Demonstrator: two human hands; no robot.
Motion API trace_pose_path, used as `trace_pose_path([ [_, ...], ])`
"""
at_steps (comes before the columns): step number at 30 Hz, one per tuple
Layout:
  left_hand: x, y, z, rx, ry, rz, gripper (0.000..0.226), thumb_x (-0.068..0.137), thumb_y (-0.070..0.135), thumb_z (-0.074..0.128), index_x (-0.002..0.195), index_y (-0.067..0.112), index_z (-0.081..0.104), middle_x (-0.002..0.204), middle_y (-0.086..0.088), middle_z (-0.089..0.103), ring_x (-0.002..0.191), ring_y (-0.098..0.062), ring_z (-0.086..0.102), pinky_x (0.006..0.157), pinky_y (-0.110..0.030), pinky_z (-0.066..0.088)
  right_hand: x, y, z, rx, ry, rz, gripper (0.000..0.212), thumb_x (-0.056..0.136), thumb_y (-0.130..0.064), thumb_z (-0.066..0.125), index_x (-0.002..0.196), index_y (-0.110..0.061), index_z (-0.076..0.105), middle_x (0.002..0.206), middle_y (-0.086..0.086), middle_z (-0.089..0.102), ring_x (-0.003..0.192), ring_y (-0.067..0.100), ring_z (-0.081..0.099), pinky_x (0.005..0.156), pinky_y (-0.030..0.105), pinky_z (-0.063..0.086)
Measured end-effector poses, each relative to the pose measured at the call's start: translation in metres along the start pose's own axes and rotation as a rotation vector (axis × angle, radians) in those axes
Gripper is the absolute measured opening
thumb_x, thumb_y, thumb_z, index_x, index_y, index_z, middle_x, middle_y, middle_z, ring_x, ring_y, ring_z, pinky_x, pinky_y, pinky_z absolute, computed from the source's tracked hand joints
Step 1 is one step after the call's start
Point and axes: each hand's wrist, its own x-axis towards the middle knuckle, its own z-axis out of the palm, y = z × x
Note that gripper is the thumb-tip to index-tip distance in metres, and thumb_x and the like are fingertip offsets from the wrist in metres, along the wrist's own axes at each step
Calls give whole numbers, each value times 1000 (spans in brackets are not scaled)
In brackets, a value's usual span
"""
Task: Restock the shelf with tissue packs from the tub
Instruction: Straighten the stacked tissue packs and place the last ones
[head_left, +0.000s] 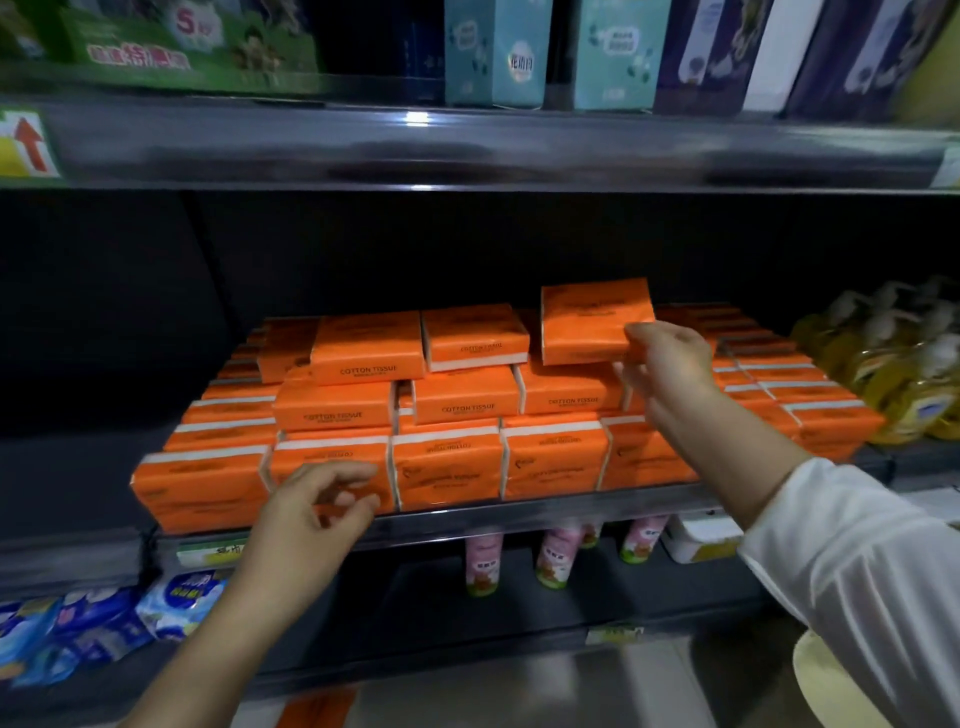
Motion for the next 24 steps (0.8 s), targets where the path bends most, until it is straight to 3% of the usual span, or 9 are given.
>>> trace_pose_path([
  [3,0,-9,2,60,-34,28,34,76,1,72,82,34,64,88,3,62,84,-3,54,65,-3,40,13,0,5,-101,32,9,21,88,-15,62,107,-12,54,88,4,55,77,17,58,53,20,55],
  [6,1,-16,2,83,-59,43,36,77,3,73,83,37,64,89,7,62,84,-2,55,68,-4,41,23,-1,13,-187,17,37,22,88,-16,62,108,-11,54,97,9,56,88,24,60,69,27,57],
  [10,1,-20,1,107,-78,77,34,78,5,72,85,37,64,91,12,61,87,1,55,70,-8,43,30,1,18,-266,-37,90,49,89,-17,62,134,-10,44,121,14,52,101,29,62,82,34,54],
  [14,1,-24,-3,133,-91,98,33,78,8,72,87,39,64,92,17,59,89,3,54,73,-14,43,40,6,14,-606,8,28,73,79,-26,73,141,-14,36,132,14,52,113,35,57,89,56,50],
  [19,-3,-25,-10,171,-110,147,35,77,8,73,84,41,63,89,17,59,90,0,54,72,-5,41,33,10,10,-884,101,-231,66,73,-40,76,128,-11,53,128,16,56,118,35,53,99,46,46],
  [22,-7,-29,-22,245,-109,187,32,77,14,75,86,41,60,90,11,59,89,3,53,73,-1,37,8,15,16,-898,101,-416,59,74,-34,75,125,-12,53,129,16,50,119,34,49,104,38,38],
  [24,-13,-36,-33,302,-102,171,29,77,9,75,90,32,64,87,5,58,84,-2,55,72,-2,36,-22,22,22,-934,75,-557,60,78,-26,72,131,-12,47,135,15,39,126,32,38,106,29,27],
])
